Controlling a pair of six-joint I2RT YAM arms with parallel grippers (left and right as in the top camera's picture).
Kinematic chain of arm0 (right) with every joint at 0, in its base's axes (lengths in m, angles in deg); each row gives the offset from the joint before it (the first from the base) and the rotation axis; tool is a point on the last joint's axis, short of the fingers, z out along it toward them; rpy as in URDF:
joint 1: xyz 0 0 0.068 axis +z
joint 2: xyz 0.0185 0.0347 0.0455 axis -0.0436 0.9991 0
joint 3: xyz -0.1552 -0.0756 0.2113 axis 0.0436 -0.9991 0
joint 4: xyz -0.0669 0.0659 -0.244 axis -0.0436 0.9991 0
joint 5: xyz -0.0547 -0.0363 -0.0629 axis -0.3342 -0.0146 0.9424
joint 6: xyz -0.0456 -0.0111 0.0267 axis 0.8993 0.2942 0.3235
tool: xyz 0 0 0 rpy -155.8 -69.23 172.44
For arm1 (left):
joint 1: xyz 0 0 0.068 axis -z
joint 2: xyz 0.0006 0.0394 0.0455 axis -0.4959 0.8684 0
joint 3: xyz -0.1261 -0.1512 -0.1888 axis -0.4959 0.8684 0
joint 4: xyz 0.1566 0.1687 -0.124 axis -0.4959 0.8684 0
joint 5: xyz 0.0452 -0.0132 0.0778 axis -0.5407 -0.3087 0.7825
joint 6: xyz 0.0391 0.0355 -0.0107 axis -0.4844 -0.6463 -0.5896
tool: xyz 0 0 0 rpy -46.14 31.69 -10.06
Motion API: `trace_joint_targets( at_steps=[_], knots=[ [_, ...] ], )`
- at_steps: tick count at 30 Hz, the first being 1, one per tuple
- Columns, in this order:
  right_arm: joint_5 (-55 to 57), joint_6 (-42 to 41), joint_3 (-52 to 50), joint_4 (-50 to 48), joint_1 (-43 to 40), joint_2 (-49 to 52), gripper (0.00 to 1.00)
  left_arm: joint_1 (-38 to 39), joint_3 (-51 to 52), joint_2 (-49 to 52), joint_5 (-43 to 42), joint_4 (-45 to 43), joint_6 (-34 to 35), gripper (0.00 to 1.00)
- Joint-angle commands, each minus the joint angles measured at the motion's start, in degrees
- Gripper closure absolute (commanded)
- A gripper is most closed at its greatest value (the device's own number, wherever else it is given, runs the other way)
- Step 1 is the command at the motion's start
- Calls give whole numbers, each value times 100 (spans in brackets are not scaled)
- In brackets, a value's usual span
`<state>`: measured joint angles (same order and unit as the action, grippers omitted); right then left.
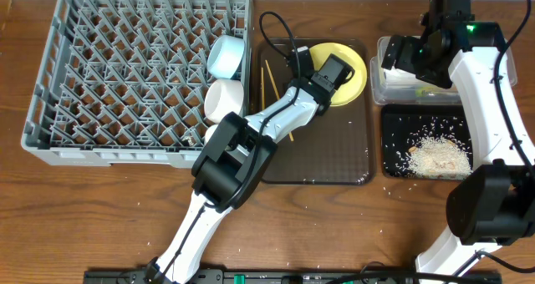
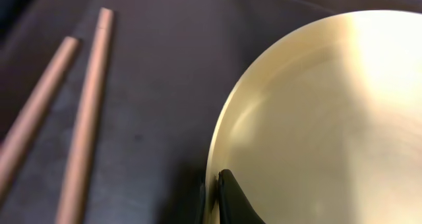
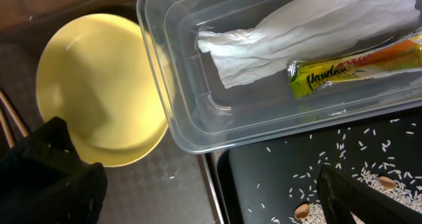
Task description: Sort waste into correct bins and load items into the dishwasher
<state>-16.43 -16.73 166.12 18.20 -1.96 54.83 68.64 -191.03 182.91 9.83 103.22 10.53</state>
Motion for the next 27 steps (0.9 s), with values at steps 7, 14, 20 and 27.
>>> trace_joint_targets(
  at_steps=[7,14,20,27],
  knots=[
    [35,-15,26,0,-9,-111,1,-24,249,-520,758,553,-1150,92],
    [35,-15,26,0,-9,-111,1,44,249,-994,879,706,-1521,93],
    [35,-15,26,0,-9,-111,1,179,249,-1255,1366,785,-1711,93],
    [35,-13,26,0,-9,-111,1,350,249,-1615,1611,778,-2009,93]
  ],
)
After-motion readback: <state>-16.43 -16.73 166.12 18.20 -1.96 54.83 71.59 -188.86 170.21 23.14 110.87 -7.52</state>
